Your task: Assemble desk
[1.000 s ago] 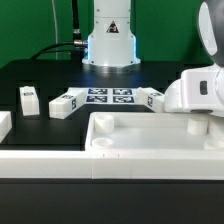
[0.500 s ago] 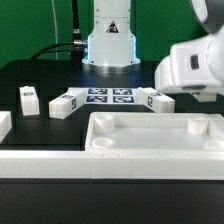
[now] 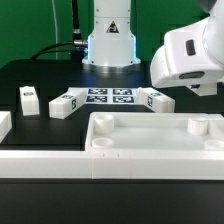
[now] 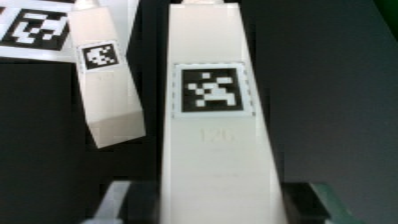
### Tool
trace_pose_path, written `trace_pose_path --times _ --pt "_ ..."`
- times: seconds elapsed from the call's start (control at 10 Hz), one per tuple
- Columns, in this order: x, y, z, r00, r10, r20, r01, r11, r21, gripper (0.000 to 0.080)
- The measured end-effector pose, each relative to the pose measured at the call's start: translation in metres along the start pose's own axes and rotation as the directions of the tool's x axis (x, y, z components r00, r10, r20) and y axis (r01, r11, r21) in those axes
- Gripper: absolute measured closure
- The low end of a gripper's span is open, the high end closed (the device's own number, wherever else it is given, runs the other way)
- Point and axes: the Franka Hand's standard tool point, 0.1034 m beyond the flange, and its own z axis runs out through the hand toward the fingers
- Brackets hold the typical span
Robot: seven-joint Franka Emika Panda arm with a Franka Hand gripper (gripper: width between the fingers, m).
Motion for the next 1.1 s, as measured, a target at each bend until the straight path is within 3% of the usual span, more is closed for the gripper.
trace_pose_path --times 0.1,0.3,0.5,0.9,1.1 --pt "0.005 0.002 -0.010 0.997 -0.043 -0.056 0.044 0.999 0.005 0.0509" --pt "0.000 0.006 -0.047 0.980 -0.056 -0.193 0.059 0.998 0.009 0.0509" --pt "0.001 0.005 -0.073 0.950 -0.060 -0.305 0.066 0.998 0.008 0.0509" --pt "0.009 0.007 -0.078 0.837 -0.046 -0.545 0.052 0.999 -0.003 0.0509" --pt "0.004 0.013 -0.102 0.767 -0.050 -0.640 0.057 0.998 -0.009 0.0509"
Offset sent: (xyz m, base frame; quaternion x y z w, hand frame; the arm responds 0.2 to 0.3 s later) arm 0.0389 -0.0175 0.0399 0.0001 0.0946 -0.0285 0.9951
